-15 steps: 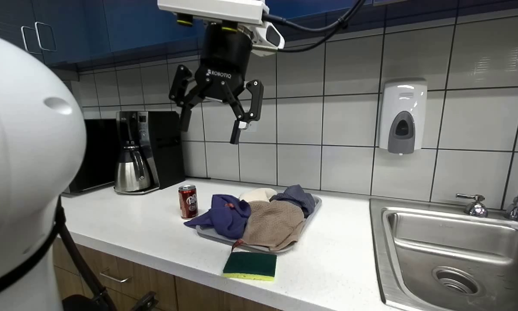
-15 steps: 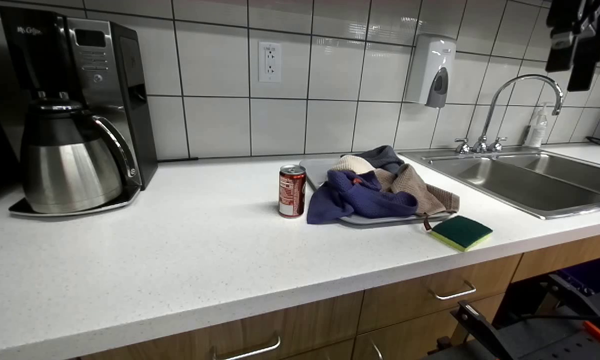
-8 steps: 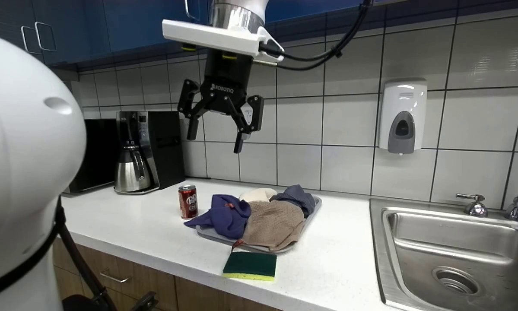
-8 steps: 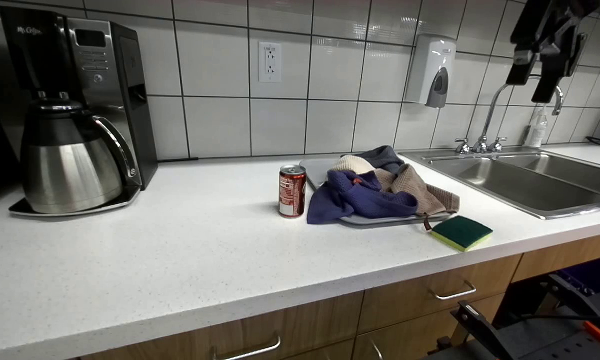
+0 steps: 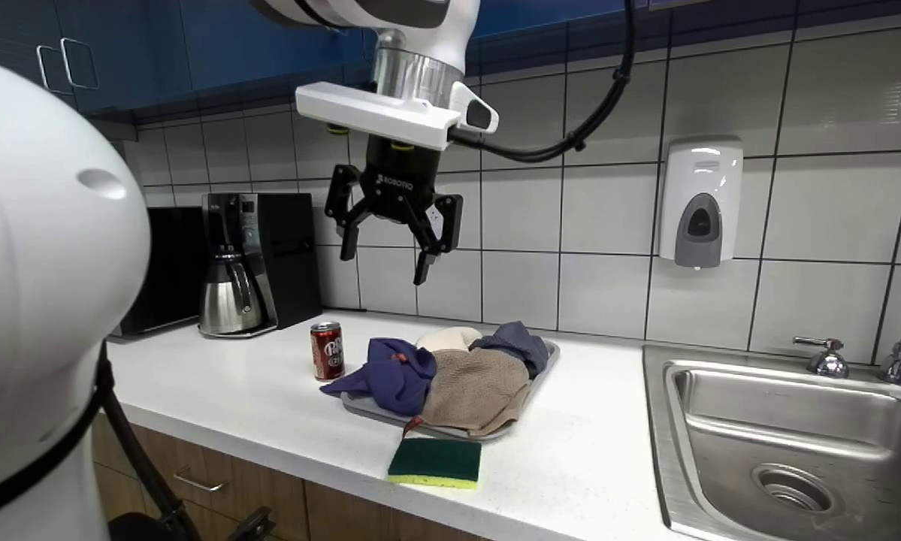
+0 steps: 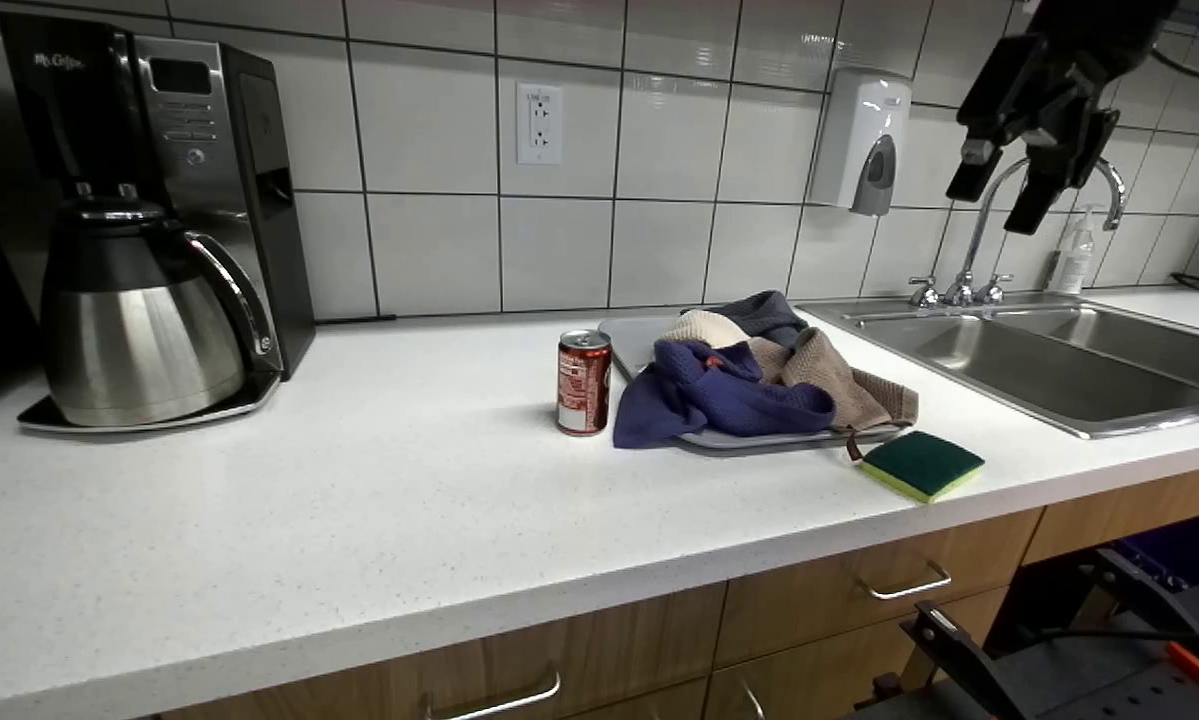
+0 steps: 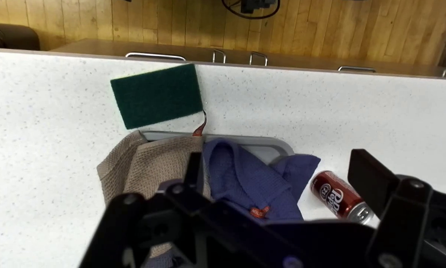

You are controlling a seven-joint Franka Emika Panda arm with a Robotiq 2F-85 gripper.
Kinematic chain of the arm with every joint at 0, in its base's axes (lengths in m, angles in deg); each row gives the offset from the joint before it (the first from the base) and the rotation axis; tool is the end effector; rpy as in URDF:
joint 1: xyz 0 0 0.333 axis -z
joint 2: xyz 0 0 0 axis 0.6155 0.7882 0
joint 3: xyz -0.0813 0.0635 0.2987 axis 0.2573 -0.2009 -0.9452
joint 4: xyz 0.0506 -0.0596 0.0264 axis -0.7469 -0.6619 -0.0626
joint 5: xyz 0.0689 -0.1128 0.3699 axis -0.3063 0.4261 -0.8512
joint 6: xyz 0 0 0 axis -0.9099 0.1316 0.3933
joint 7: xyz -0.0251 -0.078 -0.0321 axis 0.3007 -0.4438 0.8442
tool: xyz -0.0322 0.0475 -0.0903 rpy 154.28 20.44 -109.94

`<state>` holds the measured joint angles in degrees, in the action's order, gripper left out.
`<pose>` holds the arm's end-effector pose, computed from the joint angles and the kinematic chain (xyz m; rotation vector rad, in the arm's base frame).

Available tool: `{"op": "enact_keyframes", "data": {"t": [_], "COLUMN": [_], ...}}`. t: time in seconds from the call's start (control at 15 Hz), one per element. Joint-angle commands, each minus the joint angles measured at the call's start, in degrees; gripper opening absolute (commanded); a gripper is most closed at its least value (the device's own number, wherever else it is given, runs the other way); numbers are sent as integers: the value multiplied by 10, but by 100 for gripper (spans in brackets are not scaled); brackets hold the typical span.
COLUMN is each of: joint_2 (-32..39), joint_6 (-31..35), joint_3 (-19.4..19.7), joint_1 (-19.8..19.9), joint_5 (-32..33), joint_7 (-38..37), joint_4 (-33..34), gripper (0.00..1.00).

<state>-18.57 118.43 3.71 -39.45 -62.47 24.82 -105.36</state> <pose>0.3322 -0.0666 0.4136 -2.8685 -0.2287 -0.0649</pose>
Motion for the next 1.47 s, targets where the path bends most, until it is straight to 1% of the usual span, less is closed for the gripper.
{"op": "enact_keyframes", "data": {"t": [0.0,0.13,0.53,0.67,1.0,1.4], "joint_2": [31,53,124,147,198,254], "joint_6": [67,101,171,201,296,363], "joint_3": [1,-1,-10,-16,-35,-58], "joint_1": [-5,-14,-55,-65,-80,-93], "joint_5": [-31,-42,-81,-91,-109,-132], "joint_7": [19,25,52,51,37,26], "joint_4": [-11,-12,-5,-3,-2,11], "gripper": [100,100,100,100,100,100]}}
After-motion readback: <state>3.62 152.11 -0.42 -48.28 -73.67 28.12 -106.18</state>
